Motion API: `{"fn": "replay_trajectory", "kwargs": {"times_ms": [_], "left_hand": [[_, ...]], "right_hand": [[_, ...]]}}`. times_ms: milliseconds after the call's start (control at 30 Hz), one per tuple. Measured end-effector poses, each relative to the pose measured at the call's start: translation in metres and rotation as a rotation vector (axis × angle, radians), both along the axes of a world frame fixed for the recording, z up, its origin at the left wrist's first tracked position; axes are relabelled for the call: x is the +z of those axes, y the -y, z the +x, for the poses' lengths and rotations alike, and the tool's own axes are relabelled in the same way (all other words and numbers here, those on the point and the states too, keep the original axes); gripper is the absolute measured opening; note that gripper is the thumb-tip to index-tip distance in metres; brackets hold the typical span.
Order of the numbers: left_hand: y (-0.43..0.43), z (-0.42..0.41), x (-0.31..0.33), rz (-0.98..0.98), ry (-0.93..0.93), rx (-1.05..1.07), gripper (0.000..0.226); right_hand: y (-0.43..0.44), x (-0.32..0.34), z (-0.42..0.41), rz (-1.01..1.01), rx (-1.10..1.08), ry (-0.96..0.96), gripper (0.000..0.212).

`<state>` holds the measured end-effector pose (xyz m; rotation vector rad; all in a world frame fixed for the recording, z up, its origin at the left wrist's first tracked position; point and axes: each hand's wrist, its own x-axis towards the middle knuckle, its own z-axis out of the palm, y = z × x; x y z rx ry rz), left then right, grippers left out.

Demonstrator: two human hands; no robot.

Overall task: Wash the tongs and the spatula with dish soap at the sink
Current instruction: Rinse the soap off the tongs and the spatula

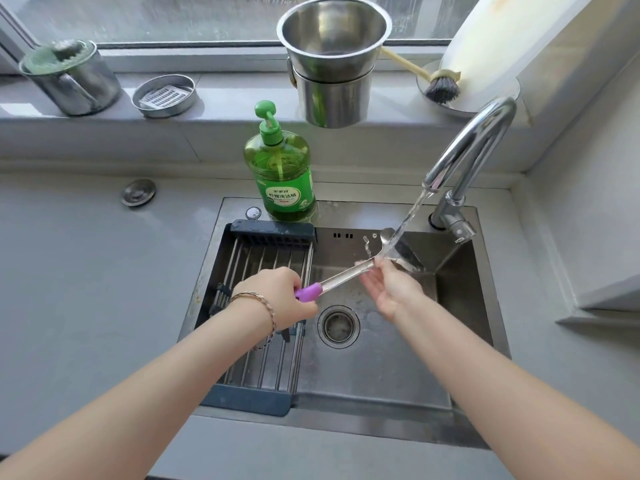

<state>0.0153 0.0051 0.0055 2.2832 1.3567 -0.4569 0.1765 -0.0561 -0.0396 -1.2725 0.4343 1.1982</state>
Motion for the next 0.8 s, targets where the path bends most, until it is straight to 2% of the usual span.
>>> {"fn": "replay_trajectory", "kwargs": {"times_ms": [100,167,233,300,333,400,500,633,800], "left_hand": [[0.008,-0.002,-0.006,-0.005,-0.040,0.025,0.023],[0.014,-0.005,-0.011,0.017,-0.051,0.048,0.022],[0.015,-0.012,-0.016,-0.002,-0.061,0.075,0.033],[0.014,-0.020,-0.017,0.000,-0.092,0.065,0.043],[0.014,-0.022,-0.016,0.026,-0.114,0.036,0.044],[0.016,-0.023,-0.014,0.092,-0.128,-0.038,0.044],[0.021,-0.021,-0.008,0.165,-0.093,-0.091,0.044],[0.024,-0.021,-0.003,0.213,-0.058,-0.102,0.046],[0.024,-0.024,-0.005,0.201,-0.058,-0.055,0.040]], "right_hand": [[0.002,-0.001,-0.017,-0.050,0.067,0.047,0.009],[0.009,0.001,-0.023,-0.070,0.280,0.134,0.016],[0.018,0.002,-0.021,-0.118,0.529,0.442,0.027],[0.026,0.001,-0.012,-0.206,0.628,0.951,0.029],[0.028,0.001,-0.008,-0.219,0.643,1.139,0.027],[0.027,-0.002,-0.006,-0.174,0.807,1.309,0.040],[0.017,-0.019,-0.005,-0.184,1.095,1.332,0.058],[-0.001,-0.030,0.014,-0.299,1.029,1.158,0.058],[0.006,-0.023,-0.016,-0.198,1.124,1.312,0.058]]}}
